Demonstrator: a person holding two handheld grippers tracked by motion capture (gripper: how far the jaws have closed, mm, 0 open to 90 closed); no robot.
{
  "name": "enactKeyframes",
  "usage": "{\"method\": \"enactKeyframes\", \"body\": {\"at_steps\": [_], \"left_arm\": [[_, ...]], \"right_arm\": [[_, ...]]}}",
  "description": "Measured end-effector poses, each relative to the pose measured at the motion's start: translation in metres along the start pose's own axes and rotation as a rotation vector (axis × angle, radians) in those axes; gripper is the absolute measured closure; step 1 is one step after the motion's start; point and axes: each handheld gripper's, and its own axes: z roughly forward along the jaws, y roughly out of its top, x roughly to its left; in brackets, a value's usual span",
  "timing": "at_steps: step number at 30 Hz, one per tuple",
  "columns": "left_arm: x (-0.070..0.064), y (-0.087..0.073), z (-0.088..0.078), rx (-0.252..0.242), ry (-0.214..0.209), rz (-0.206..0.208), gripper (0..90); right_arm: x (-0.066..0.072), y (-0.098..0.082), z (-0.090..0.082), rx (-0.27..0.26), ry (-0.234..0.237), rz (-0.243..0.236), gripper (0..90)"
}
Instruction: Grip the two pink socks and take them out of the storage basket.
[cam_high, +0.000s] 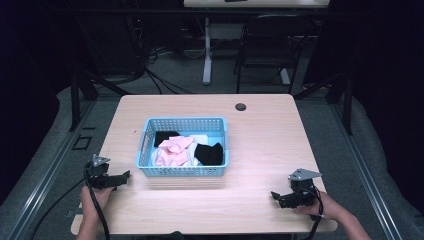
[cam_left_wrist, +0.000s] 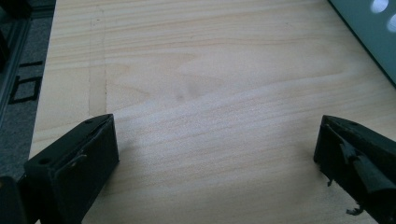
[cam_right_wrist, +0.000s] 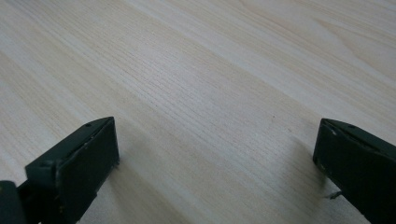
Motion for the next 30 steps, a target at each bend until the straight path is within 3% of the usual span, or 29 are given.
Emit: {"method": "enactKeyframes", "body": {"at_steps": [19,25,30], "left_arm": [[0.0,0.001,0.0,0.005,0.008,0.0,0.0],[0.004,0.005,-0.003,0.024,0.02,-0.024,0.8],[0.006,0.013,-0.014,0.01,0.022,-0.041,0.4]], "right_arm": [[0.0,0.0,0.0,0.002,0.001,-0.005,0.0],[0.0,0.0,0.0,0.001,0.003,-0.003,0.0],[0.0,0.0,0.0,0.003,0.005,-0.001,0.0]]}}
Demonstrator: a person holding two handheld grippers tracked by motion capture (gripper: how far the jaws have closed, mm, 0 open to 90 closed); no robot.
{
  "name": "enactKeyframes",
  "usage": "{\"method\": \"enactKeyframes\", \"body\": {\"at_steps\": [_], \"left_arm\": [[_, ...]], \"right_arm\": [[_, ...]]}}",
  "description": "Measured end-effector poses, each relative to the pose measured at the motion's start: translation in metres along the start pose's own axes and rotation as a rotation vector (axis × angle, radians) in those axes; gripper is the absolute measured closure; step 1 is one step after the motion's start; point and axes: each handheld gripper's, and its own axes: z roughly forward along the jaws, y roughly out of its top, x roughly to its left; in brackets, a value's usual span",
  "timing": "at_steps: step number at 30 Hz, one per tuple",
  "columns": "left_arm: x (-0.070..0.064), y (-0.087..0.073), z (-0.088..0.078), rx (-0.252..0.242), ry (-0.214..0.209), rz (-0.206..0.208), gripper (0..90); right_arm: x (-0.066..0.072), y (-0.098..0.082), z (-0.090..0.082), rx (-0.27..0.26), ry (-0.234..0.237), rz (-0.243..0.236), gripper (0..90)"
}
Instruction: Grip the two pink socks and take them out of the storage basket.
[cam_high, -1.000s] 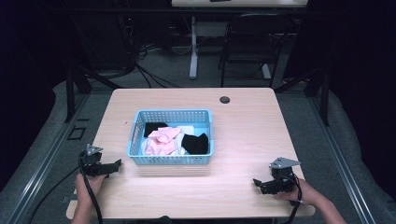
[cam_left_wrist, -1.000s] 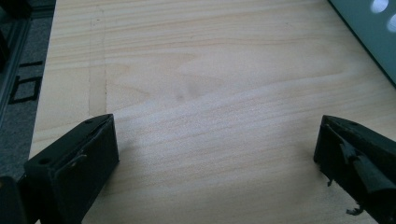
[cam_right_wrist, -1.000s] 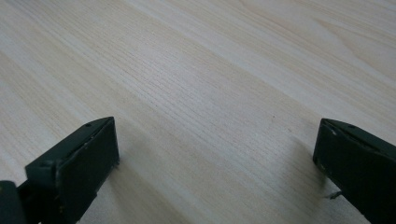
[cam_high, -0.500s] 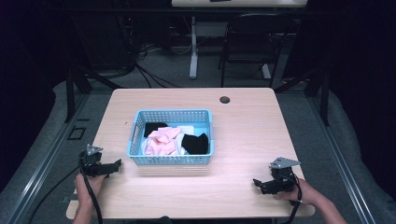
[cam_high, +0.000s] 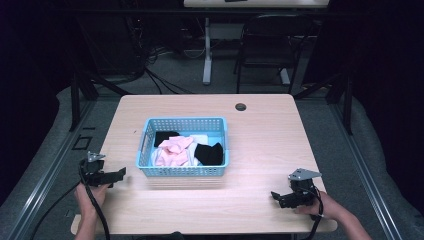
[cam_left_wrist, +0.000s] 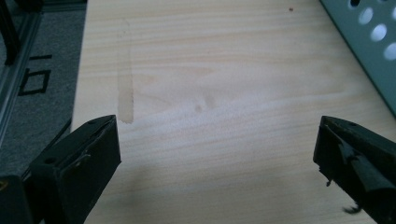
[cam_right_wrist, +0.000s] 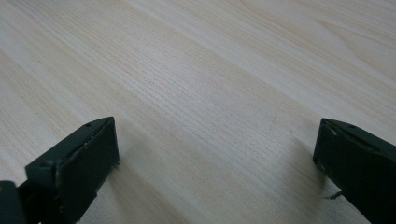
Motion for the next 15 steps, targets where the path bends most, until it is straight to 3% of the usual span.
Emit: {"method": "enactKeyframes", "body": {"at_steps": [1,5,10,15], "left_arm": [[0.0,0.004,-0.005,-0.007,-0.02,-0.005,0.2],[-0.002,0.01,-0.011,-0.011,-0.034,-0.005,0.0],[-0.007,0.023,-0.023,-0.018,-0.036,0.015,0.0],[-0.01,0.033,-0.031,-0.031,-0.047,0.01,0.0]], "right_arm": [[0.0,0.0,0.0,0.001,0.0,-0.005,0.0],[0.0,0.0,0.0,0.0,-0.003,-0.003,0.0],[0.0,0.0,0.0,-0.001,-0.004,-0.003,0.0],[0.0,0.0,0.0,-0.001,-0.006,-0.003,0.0]]}}
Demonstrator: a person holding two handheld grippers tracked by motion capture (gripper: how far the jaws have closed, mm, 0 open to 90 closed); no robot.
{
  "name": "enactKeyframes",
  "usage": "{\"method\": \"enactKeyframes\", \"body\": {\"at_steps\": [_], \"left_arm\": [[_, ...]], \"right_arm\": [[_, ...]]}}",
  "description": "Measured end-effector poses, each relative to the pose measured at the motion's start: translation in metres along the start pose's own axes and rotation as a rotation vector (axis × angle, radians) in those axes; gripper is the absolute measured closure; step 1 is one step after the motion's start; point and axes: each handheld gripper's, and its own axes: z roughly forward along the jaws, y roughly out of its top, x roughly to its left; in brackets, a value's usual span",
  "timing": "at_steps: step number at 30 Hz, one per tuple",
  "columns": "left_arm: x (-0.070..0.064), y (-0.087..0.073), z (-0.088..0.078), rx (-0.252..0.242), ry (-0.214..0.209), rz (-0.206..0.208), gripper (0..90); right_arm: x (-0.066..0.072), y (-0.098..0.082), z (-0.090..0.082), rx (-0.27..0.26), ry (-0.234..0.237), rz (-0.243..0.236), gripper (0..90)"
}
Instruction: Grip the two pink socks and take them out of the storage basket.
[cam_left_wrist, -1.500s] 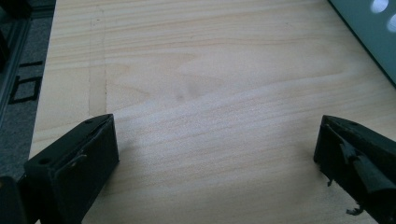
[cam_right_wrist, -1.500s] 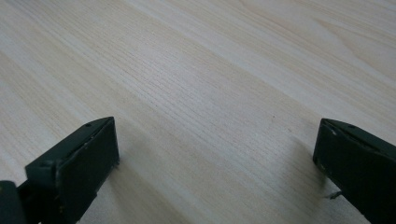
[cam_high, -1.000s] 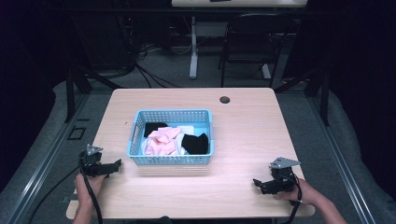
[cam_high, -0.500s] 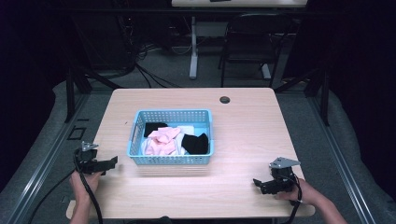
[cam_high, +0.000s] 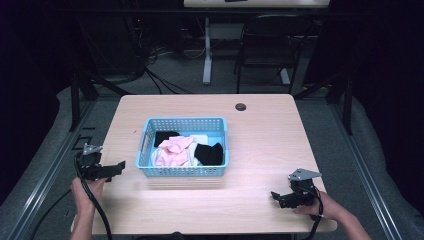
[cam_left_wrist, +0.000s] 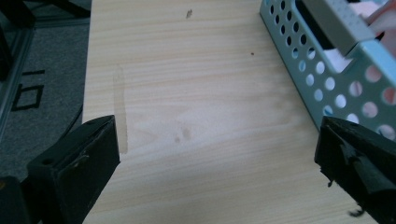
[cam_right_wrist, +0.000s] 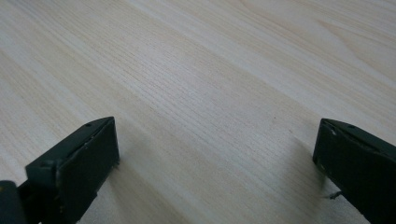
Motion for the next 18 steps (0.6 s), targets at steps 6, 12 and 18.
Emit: {"method": "enactKeyframes", "body": {"at_steps": [6,12,18], "left_arm": [[-0.01,0.017,-0.01,-0.021,-0.021,0.025,0.0],[-0.027,0.041,-0.018,-0.014,-0.056,0.071,0.0],[-0.041,0.063,-0.022,0.006,-0.087,0.125,0.0]], "right_arm": [[0.0,0.0,0.0,0.0,0.0,0.0,0.0],[0.0,0.0,0.0,0.0,0.0,0.0,0.0],[0.0,0.0,0.0,0.0,0.0,0.0,0.0]]}}
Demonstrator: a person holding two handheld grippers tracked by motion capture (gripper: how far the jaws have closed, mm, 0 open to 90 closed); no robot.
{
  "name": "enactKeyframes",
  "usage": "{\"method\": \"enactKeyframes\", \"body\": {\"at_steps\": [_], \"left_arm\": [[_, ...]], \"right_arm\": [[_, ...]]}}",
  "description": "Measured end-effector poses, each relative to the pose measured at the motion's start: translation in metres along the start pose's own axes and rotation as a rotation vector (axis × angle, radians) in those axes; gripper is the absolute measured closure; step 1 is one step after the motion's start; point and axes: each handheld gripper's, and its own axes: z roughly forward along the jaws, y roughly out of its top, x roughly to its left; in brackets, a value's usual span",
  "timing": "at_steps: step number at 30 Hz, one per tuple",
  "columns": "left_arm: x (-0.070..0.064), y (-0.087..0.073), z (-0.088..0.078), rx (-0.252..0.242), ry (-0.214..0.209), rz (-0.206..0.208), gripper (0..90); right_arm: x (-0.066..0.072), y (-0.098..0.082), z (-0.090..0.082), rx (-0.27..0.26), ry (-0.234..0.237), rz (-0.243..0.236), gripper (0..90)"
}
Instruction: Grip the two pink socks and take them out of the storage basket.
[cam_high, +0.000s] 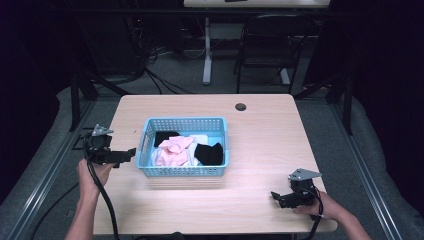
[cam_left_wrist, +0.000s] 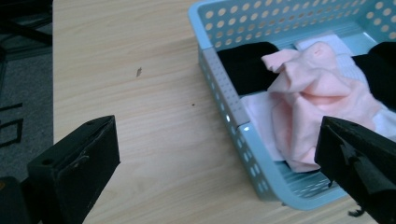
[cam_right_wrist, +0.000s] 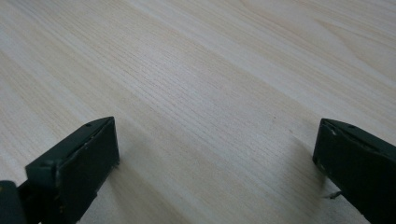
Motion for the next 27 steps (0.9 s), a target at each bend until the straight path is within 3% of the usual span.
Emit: {"method": "enactKeyframes", "body": {"at_steps": [14,22,27], "left_arm": [[-0.03,0.034,0.011,0.052,-0.059,0.099,0.0],[-0.056,0.056,0.031,0.145,-0.091,0.175,0.0],[-0.073,0.067,0.058,0.243,-0.139,0.198,0.2]], "right_arm": [[0.0,0.0,0.0,0.0,0.0,0.0,0.0],[0.0,0.0,0.0,0.0,0.0,0.0,0.0],[0.0,0.0,0.0,0.0,0.0,0.0,0.0]]}}
